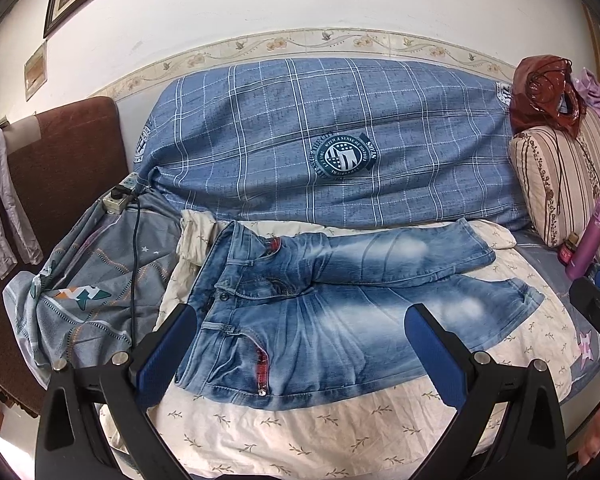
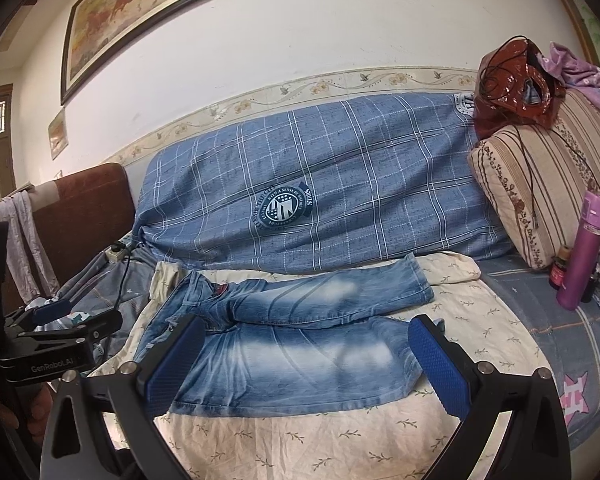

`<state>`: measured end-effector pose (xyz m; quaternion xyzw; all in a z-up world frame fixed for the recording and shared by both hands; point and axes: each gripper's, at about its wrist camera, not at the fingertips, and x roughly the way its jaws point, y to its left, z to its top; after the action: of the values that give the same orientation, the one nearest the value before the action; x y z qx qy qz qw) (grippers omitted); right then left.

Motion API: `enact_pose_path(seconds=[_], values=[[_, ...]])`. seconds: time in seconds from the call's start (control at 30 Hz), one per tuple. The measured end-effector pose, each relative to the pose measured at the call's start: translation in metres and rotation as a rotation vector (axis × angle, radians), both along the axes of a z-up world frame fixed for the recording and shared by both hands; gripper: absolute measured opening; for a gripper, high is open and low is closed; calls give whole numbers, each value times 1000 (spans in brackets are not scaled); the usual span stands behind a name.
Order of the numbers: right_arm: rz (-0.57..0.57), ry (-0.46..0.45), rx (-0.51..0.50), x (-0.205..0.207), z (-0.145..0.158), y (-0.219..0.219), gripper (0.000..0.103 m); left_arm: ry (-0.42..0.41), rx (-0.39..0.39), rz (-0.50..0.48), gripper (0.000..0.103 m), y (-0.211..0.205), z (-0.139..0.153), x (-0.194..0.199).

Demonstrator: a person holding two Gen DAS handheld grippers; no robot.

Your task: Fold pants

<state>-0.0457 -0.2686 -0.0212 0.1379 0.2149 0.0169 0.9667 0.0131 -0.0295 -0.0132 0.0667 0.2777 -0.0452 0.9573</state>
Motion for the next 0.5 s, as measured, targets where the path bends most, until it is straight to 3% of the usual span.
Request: enact_pose_path(seconds=[0.5], values=[[5,22,4,10,-10,2,103,4,-18,15,103,3,-9,7]])
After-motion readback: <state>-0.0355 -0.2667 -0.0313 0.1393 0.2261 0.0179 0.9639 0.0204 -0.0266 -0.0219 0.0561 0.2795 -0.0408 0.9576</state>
